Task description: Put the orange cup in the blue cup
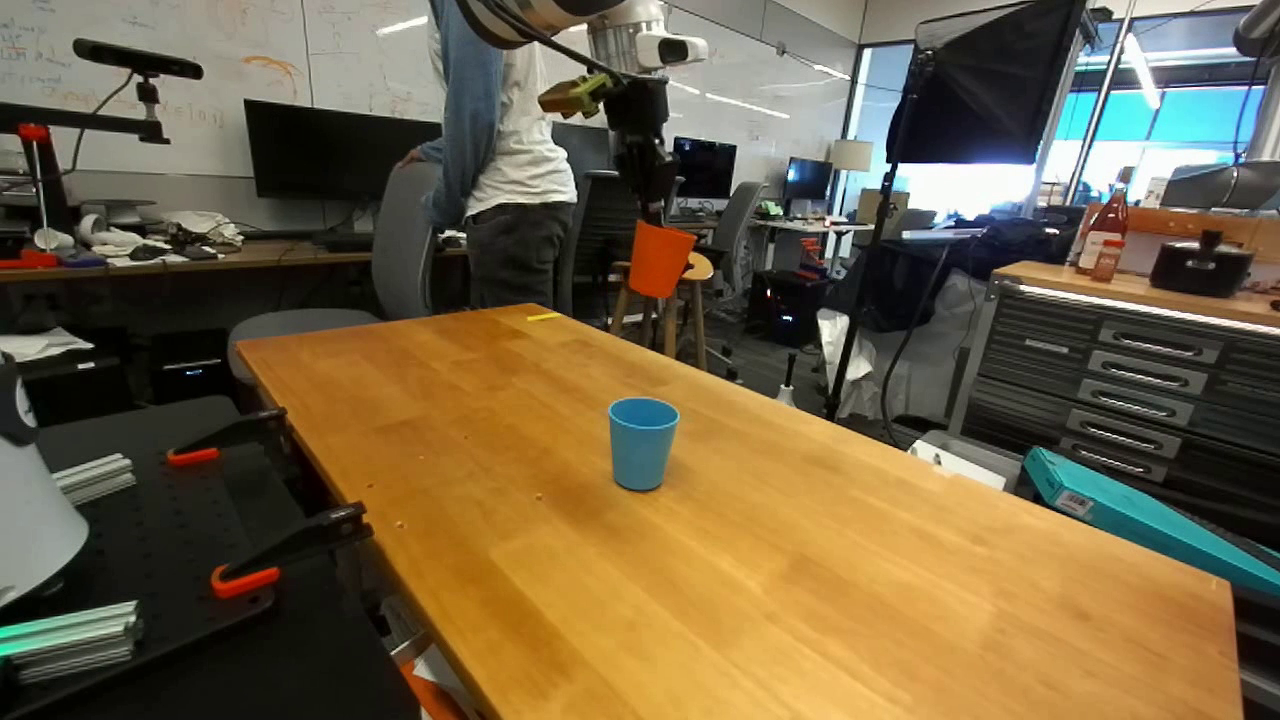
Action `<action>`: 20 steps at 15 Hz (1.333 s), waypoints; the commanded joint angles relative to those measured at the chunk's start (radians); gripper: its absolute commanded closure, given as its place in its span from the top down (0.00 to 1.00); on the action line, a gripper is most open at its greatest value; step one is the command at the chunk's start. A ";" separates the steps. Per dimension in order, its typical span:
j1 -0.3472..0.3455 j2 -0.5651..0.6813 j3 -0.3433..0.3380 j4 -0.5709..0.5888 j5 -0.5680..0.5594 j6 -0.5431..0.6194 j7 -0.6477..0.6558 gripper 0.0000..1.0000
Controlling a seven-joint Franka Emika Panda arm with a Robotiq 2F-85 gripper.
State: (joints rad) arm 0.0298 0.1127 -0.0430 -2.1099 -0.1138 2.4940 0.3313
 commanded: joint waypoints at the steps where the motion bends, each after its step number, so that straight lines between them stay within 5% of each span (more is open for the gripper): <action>1: -0.019 -0.027 -0.016 -0.007 -0.029 -0.036 0.000 0.01; 12: -0.098 -0.154 -0.056 -0.066 -0.032 -0.216 -0.014 0.01; 20: -0.138 -0.163 -0.063 -0.119 -0.058 -0.172 -0.044 0.01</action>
State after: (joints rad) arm -0.0981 -0.0262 -0.1007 -2.1993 -0.1527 2.2981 0.3135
